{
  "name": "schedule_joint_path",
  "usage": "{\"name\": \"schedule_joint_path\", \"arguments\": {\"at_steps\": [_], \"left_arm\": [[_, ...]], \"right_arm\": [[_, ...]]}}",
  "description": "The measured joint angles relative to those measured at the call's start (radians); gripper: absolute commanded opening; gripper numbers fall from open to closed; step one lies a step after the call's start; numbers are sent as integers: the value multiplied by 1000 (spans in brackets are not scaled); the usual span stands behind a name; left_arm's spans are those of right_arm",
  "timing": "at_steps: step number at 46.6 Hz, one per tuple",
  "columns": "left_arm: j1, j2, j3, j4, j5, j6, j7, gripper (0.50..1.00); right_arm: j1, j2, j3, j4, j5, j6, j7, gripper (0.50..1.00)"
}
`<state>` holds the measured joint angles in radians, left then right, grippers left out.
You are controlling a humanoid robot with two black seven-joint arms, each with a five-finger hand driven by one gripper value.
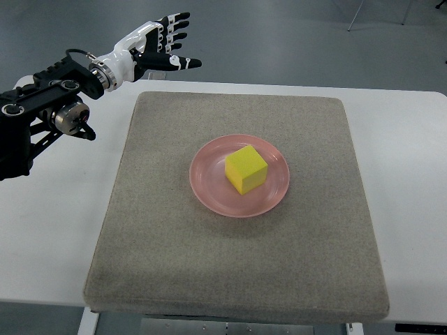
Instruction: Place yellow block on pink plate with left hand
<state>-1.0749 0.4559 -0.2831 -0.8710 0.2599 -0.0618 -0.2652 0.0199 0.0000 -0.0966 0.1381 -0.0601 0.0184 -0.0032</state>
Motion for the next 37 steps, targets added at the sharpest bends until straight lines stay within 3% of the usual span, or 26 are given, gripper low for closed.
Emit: {"name": "schedule_joint_path", "arguments": {"at_steps": [6, 12, 18, 27, 37], "left_arm": [[45, -1, -66, 40, -150, -27, 2, 996], [97, -4, -139, 125, -368, -178, 16, 996], [115, -9, -145, 207, -485, -289, 102, 999], [148, -5, -174, 219, -523, -416, 207, 999], [190, -3, -248, 218, -592, -457, 296, 999]], "right_arm": [[0, 0, 0, 0, 0, 0, 0, 924], [0, 0, 1, 0, -1, 0, 0, 924], [0, 0, 2, 0, -1, 0, 0, 924], [0, 0, 1, 0, 0, 6, 0, 924], [-1, 0, 0, 15, 0, 12, 0, 924]]}}
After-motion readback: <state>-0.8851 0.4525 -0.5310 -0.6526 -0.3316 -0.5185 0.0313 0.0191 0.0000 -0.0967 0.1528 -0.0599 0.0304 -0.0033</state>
